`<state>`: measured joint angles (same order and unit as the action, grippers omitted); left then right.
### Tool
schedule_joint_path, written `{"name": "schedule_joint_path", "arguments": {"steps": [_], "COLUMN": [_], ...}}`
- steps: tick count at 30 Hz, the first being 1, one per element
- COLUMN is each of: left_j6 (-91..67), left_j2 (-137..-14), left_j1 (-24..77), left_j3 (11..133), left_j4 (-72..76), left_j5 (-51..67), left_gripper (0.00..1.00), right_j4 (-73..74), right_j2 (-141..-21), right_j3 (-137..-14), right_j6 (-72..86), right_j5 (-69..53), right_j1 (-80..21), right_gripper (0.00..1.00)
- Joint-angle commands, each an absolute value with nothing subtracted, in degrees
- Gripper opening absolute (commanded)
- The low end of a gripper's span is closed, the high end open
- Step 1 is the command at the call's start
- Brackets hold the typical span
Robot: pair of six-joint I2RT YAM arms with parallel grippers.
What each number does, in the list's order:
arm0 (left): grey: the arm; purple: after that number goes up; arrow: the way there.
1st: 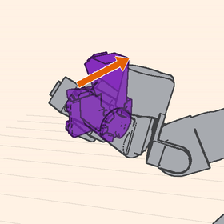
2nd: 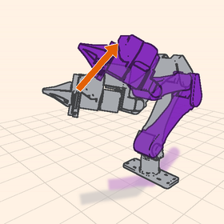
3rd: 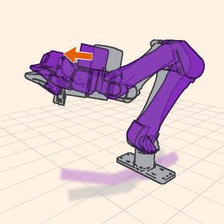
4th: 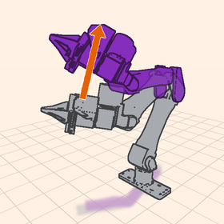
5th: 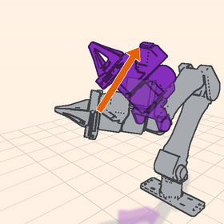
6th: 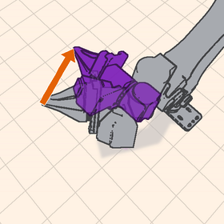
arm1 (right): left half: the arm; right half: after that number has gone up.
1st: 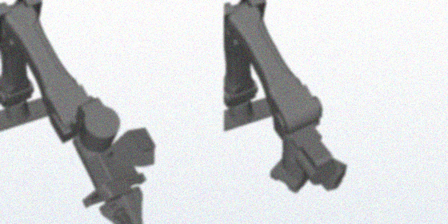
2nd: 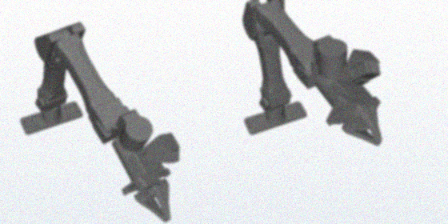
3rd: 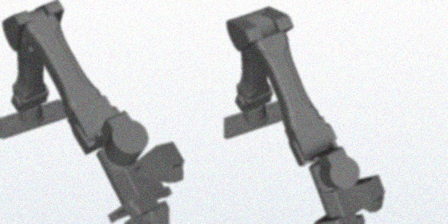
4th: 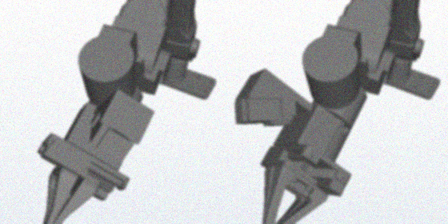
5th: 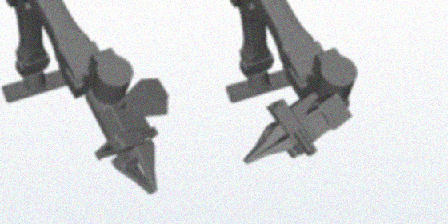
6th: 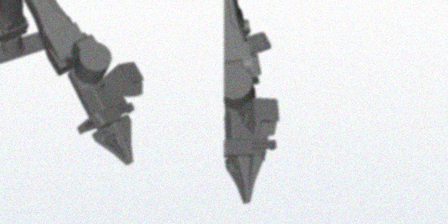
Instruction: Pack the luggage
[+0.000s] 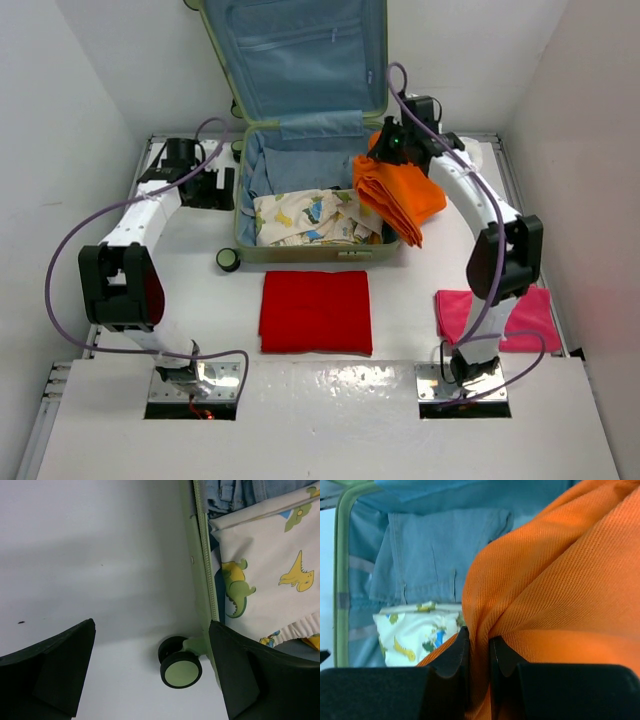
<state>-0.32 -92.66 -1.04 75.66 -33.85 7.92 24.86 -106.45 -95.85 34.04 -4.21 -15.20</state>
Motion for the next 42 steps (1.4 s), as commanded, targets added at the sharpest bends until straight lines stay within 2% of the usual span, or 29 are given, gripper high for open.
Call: {"name": "schedule_joint_path", "arguments": {"steps": [1, 10, 19, 25, 27, 29, 30, 32, 35, 36, 38, 39, 41, 42], "left_j6": [-0.3, -0.3, -1.6, -4.3, -4.3, -4.3, -4.3, -3.5, -2.0, -2.0, -3.5, -5.3, -5.8, -6.4], "left_j2": [-90.1, -89.5, -88.2, -86.5, -85.9, -85.3, -84.7, -84.0, -83.3, -82.5, -81.6, -80.8, -80.8, -82.0], "left_j1": [-2.4, -4.5, -7.5, -8.5, -8.5, -8.5, -8.5, -8.5, -8.5, -8.5, -8.5, -7.0, -4.9, -2.3], "left_j3": [75.1, 74.0, 72.4, 70.8, 70.3, 69.8, 69.3, 69.3, 69.3, 69.3, 69.8, 70.5, 72.1, 73.4], "left_j4": [-32.9, -32.9, -32.9, -32.9, -32.9, -32.9, -32.9, -32.9, -32.1, -30.4, -27.4, -24.0, -21.5, -20.1], "left_j5": [8.8, 9.3, 11.1, 12.1, 12.8, 13.4, 14.6, 16.0, 21.2, 22.7, 26.5, 26.5, 26.5, 25.8], "left_gripper": [0.96, 0.96, 0.96, 0.96, 0.96, 0.96, 0.96, 0.96, 0.96, 0.96, 0.94, 0.94, 0.87, 0.84], "right_j4": [9.4, 1.2, -8.4, -10.0, -8.5, -7.5, -6.9, -6.4, -6.3, -7.3, -7.8, -8.5, -8.4, -8.2], "right_j2": [-108.6, -124.3, -140.0, -144.7, -147.2, -148.4, -149.1, -149.0, -142.9, -141.2, -133.4, -129.8, -124.9, -123.4], "right_j3": [-105.5, -118.1, -124.4, -123.1, -126.4, -128.8, -129.4, -128.6, -123.9, -118.7, -115.2, -111.1, -108.3, -106.4], "right_j6": [32.3, 26.2, 10.1, 8.3, 9.4, 11.2, 11.4, 14.2, 18.9, 21.2, 25.5, 26.6, 30.1, 30.8], "right_j5": [-2.5, -7.1, -17.9, -16.6, -11.6, -5.0, -3.4, -1.6, -2.8, -3.3, -6.0, -7.5, -9.9, -10.3], "right_j1": [-18.4, -26.8, -38.8, -43.3, -43.7, -43.5, -43.6, -42.3, -40.9, -39.0, -37.6, -34.6, -31.4, -29.3], "right_gripper": [0.00, 0.00, 0.00, 0.00, 0.07, 0.20, 0.42, 0.69, 0.78, 0.82, 0.82, 0.78, 0.72, 0.66]}}
